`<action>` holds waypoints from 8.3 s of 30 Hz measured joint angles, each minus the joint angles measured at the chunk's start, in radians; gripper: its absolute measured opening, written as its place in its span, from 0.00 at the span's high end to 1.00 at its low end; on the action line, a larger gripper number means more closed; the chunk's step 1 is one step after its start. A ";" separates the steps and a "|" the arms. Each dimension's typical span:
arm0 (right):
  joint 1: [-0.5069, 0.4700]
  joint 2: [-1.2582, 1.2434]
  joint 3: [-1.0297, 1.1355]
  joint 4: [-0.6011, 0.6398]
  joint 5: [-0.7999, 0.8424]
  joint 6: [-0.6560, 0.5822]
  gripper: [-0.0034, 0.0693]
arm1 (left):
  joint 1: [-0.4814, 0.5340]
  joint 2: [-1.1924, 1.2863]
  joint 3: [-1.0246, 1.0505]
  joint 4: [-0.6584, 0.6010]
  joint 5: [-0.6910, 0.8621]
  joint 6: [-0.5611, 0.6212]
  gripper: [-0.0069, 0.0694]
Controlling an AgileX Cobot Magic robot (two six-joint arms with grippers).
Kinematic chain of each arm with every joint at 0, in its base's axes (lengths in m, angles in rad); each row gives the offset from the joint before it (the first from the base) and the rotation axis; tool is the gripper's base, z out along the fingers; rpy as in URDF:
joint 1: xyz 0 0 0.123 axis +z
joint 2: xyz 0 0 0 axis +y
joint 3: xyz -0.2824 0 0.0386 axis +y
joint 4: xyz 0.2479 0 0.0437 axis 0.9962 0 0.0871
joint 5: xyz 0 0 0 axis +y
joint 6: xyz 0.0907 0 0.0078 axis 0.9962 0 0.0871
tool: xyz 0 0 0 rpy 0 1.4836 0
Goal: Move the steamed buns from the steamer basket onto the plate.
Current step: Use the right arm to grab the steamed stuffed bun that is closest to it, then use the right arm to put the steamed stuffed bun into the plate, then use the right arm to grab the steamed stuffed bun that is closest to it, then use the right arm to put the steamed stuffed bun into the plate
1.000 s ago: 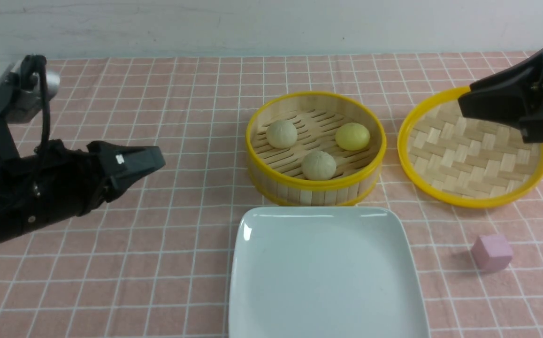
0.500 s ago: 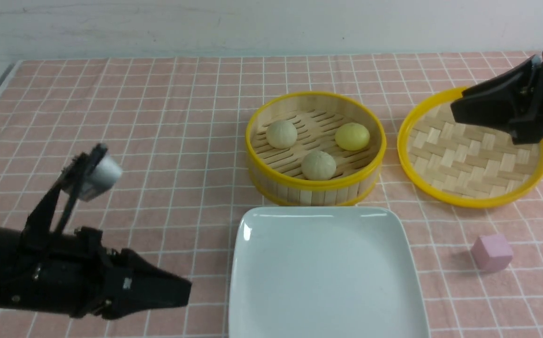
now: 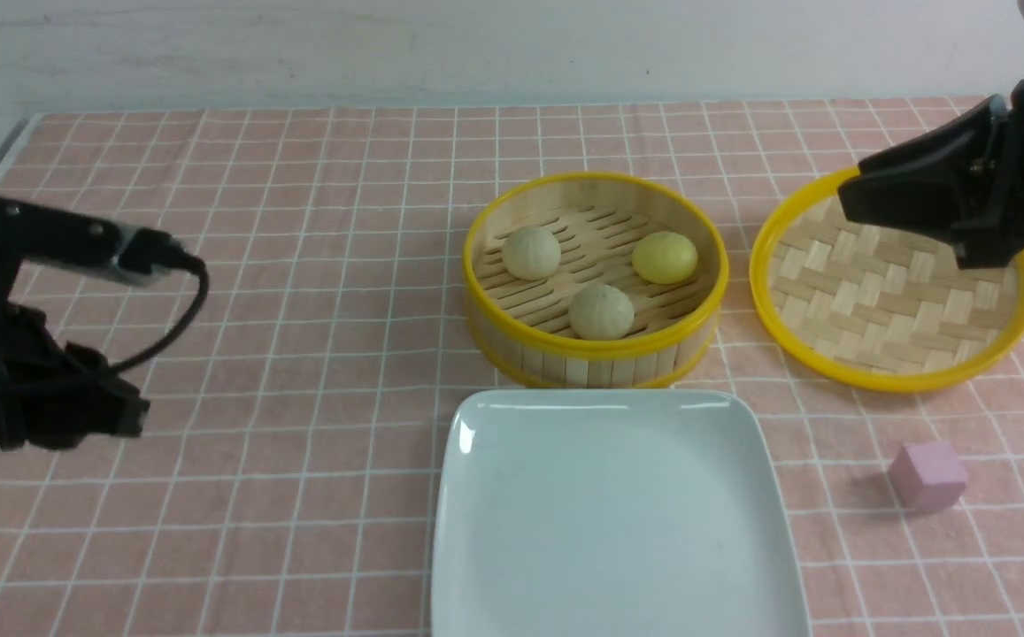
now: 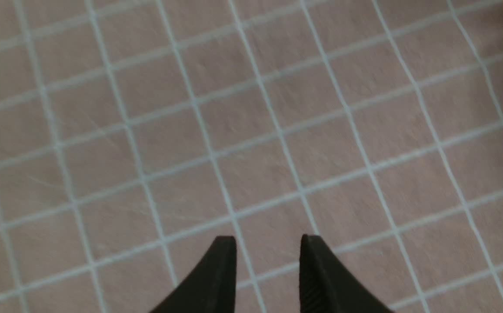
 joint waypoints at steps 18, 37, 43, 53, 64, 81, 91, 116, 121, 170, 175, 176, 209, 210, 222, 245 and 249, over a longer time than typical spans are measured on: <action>0.198 0.185 -0.282 -0.481 0.066 0.356 0.62 | 0.000 0.001 -0.269 -0.276 0.219 0.102 0.31; 0.317 0.691 -0.783 -0.766 0.132 0.603 0.47 | 0.000 0.001 -0.270 -0.342 0.317 0.103 0.30; 0.317 0.796 -0.852 -0.855 0.105 0.643 0.41 | 0.000 0.001 -0.270 -0.342 0.351 0.103 0.30; 0.317 0.882 -0.877 -0.903 0.047 0.644 0.42 | 0.000 0.001 -0.270 -0.342 0.360 0.103 0.30; 0.317 0.910 -0.883 -0.929 0.021 0.644 0.53 | 0.000 0.001 -0.270 -0.342 0.362 0.103 0.31; 0.332 0.693 -1.050 -0.864 0.296 0.675 0.94 | 0.000 0.001 -0.270 -0.342 0.327 0.104 0.31; 0.342 0.555 -0.981 -0.826 0.428 0.822 0.94 | 0.000 0.001 -0.270 -0.342 0.257 0.106 0.31; 0.530 0.363 -0.078 -0.911 -0.041 0.856 0.94 | 0.000 0.001 -0.270 -0.346 0.287 0.106 0.39; 0.530 0.384 -0.075 -0.939 -0.070 0.856 0.94 | 0.000 0.001 -0.270 -0.346 0.290 0.106 0.39; 0.529 0.684 -0.670 -1.005 0.015 0.985 0.43 | 0.000 0.001 -0.270 -0.349 0.385 0.106 0.40; 0.529 0.713 -0.671 -1.030 -0.027 0.985 0.43 | 0.000 0.001 -0.270 -0.349 0.385 0.106 0.40; 0.529 0.720 -0.671 -1.038 -0.035 0.985 0.43 | 0.000 0.001 -0.270 -0.349 0.385 0.106 0.40; 0.508 0.687 -0.672 -1.120 -0.006 0.987 0.92 | 0.000 0.001 -0.270 -0.349 0.386 0.106 0.40; 0.508 0.638 -0.672 -1.126 0.003 0.987 0.92 | 0.000 0.001 -0.270 -0.349 0.386 0.106 0.40; 0.508 0.304 -0.674 -1.085 0.265 1.043 0.92 | 0.000 0.001 -0.270 -0.348 0.352 0.106 0.40; 0.508 0.372 -0.080 -0.541 -0.059 0.640 0.92 | 0.000 0.001 -0.270 -0.348 0.312 0.106 0.40; 0.508 0.428 -0.078 -0.465 -0.102 0.548 0.92 | 0.000 0.001 -0.270 -0.348 0.312 0.106 0.40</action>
